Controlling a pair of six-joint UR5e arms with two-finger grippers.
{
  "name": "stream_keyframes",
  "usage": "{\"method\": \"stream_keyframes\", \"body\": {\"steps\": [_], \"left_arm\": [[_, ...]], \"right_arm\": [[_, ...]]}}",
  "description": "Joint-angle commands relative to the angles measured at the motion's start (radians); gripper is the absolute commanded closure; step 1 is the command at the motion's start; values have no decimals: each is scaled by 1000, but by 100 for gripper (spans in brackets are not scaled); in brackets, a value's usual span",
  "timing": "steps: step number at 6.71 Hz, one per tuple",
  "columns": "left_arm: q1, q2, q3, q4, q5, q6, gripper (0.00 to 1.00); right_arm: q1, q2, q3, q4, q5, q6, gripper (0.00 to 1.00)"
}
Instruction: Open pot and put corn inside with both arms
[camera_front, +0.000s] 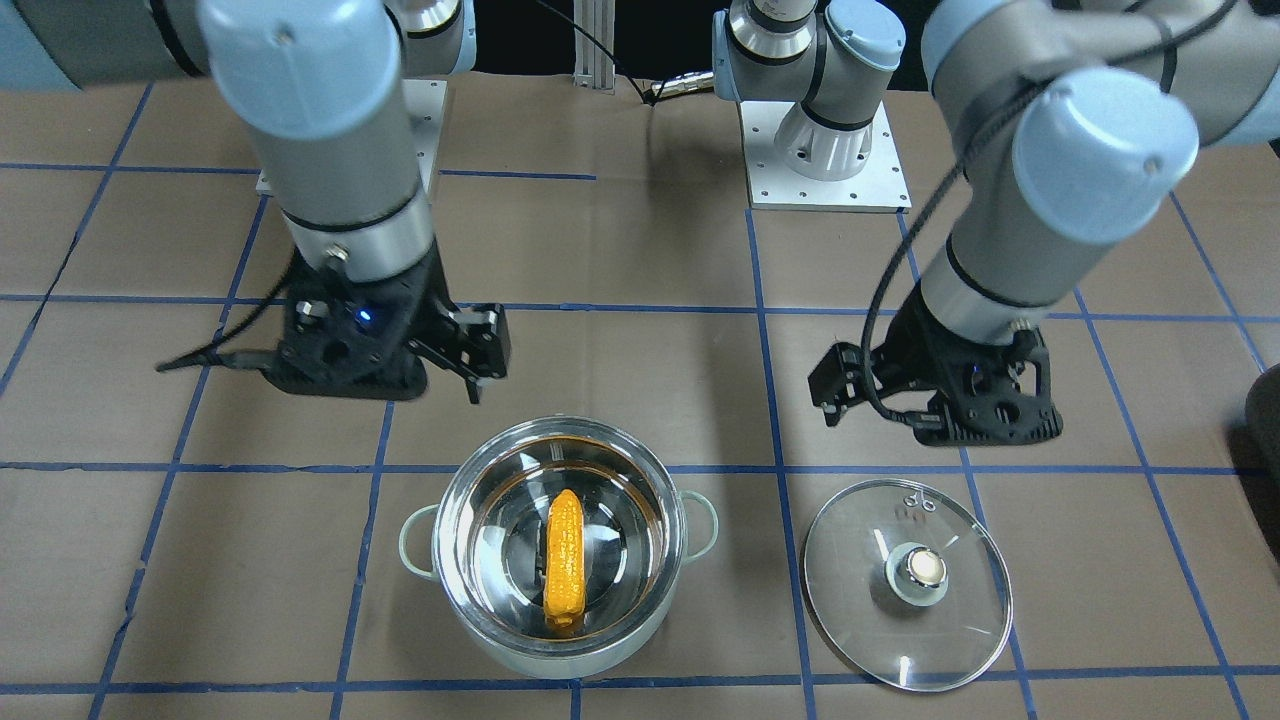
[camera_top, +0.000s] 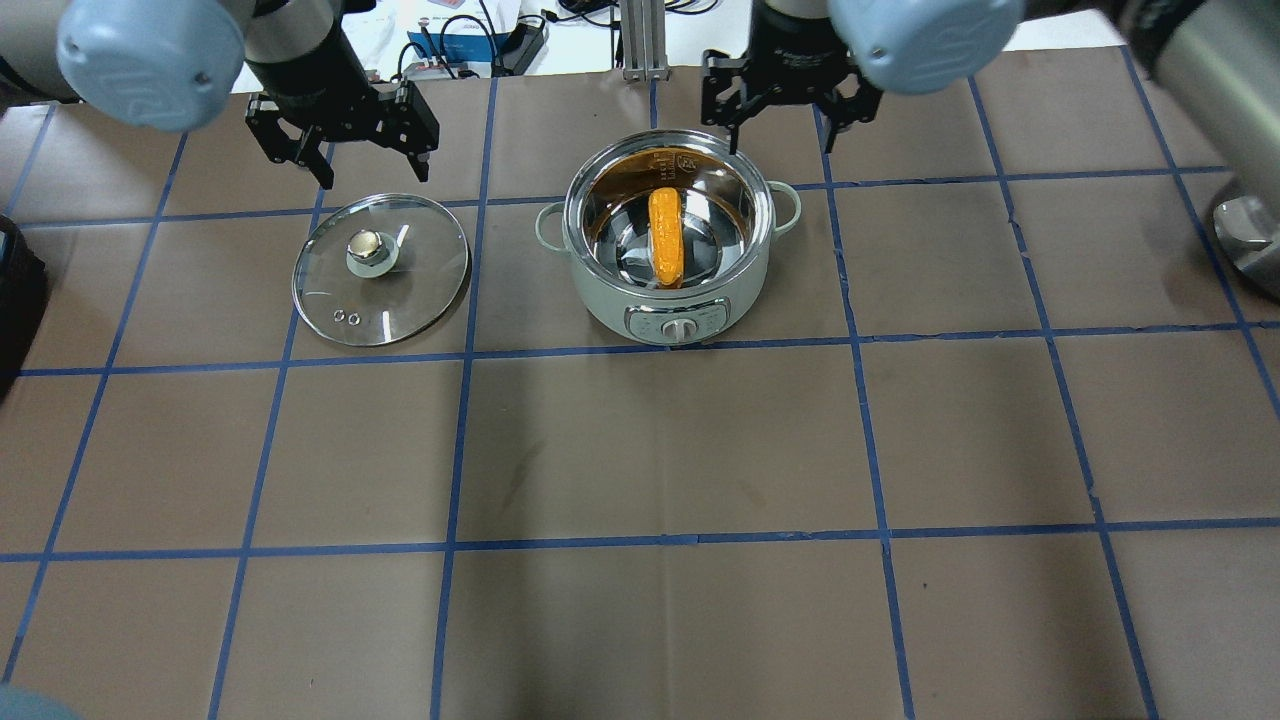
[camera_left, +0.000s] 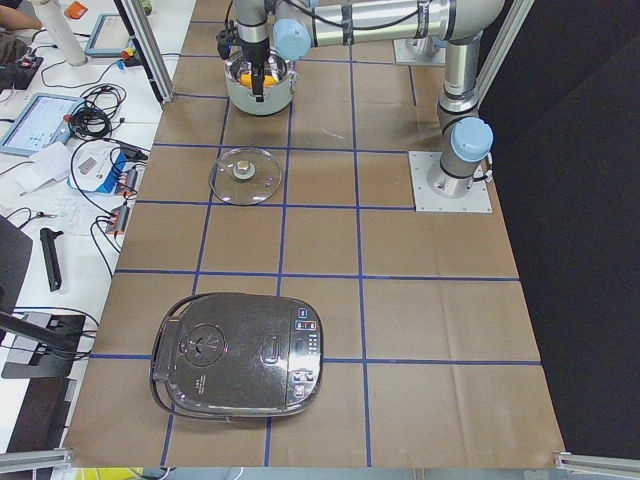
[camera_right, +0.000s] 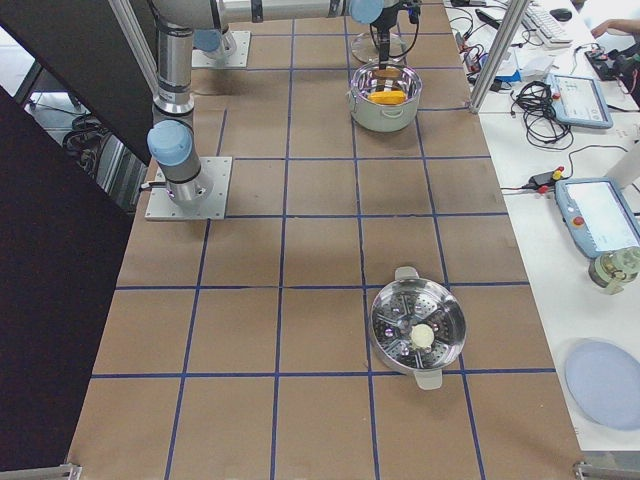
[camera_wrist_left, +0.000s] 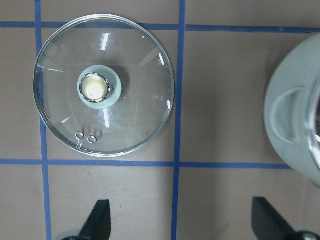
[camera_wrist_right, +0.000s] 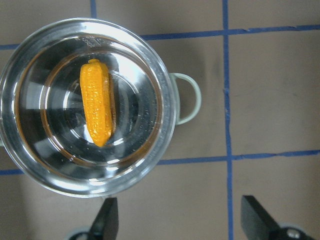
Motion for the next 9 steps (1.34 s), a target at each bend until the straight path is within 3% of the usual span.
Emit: {"method": "stream_keyframes", "body": {"steps": [1, 3, 4, 9], "left_arm": [[-40, 93, -5, -100, 5, 2, 0], [8, 145, -71, -93, -7, 28, 0], [9, 166, -90, -95, 2, 28, 0], [15, 202, -127, -93, 3, 30, 0]], "right_arm": [[-88, -158, 69, 166, 21, -58, 14], [-87, -227, 214, 38, 20, -64, 12], [-87, -232, 213, 33, 18, -66, 2], [-83, -232, 215, 37, 8, -63, 0]]}}
